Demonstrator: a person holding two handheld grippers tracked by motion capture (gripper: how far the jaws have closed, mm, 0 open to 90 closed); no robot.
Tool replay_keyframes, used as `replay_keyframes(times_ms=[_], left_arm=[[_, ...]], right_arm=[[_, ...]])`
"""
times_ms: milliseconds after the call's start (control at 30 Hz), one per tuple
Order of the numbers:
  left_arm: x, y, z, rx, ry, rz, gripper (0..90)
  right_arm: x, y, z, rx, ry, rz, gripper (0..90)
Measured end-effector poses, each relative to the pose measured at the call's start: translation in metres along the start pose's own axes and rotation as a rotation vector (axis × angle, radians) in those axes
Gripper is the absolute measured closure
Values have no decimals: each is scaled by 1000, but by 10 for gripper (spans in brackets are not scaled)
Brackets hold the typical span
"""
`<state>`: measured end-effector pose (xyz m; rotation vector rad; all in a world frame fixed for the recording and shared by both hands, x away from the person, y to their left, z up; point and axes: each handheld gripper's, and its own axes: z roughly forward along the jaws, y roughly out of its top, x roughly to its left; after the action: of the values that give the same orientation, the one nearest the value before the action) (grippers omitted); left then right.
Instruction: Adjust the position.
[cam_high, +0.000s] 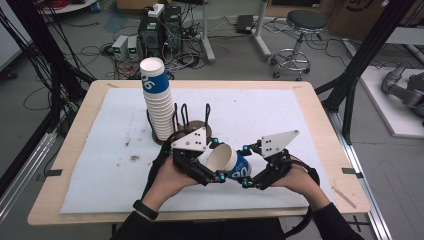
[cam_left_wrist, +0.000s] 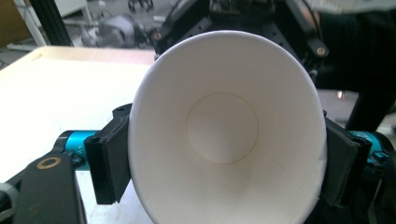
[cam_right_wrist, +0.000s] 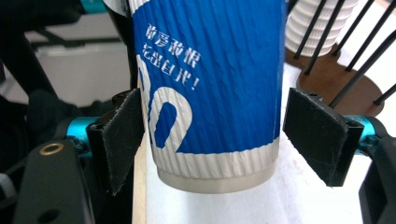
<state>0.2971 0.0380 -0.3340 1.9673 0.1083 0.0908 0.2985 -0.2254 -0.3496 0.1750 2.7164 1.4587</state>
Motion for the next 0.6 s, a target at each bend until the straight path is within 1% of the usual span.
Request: replay_keyframes(times_ms=[67, 133, 167, 200, 233, 267, 300, 367, 400, 433, 467, 533, 567, 600], left_arm=[[-1, 4, 1, 57, 7, 29, 196], [-2, 7, 3, 93, 2, 45, 195], [-3, 9, 3, 104, -1, 52, 195], [-3, 10, 4, 108, -8, 54, 195], [-3, 10, 5, 109, -5, 58, 195], [-3, 11, 5, 105, -3, 56, 188], [-3, 10, 5, 86, -4, 43, 177], [-3, 9, 3, 13, 2, 10, 162], [-3, 6, 2, -54, 0, -17, 149], [-2, 4, 2, -87, -1, -28, 126], [-3, 1, 1, -123, 10, -43, 122], [-3, -2, 2, -162, 13, -66, 113], [-2, -3, 2, -170, 7, -68, 112], [-2, -5, 3, -180, 6, -77, 112]], right_arm=[[2, 1, 3, 34, -10, -23, 214], [4, 1, 9, 68, -9, -40, 216], [5, 1, 12, 88, -15, -50, 235], [6, 1, 15, 103, -18, -60, 278], [6, 0, 17, 107, -18, -66, 293], [6, 0, 19, 104, -14, -62, 297], [5, -1, 19, 91, -7, -58, 299], [3, -4, 17, 43, 23, -32, 300], [1, -5, 16, 21, 31, -22, 300], [0, -6, 13, -11, 37, -10, 301], [-1, -7, 12, -40, 44, 3, 302], [-3, -8, 8, -78, 43, 22, 302], [-3, -8, 7, -98, 45, 37, 302], [-3, -8, 6, -108, 47, 41, 302]])
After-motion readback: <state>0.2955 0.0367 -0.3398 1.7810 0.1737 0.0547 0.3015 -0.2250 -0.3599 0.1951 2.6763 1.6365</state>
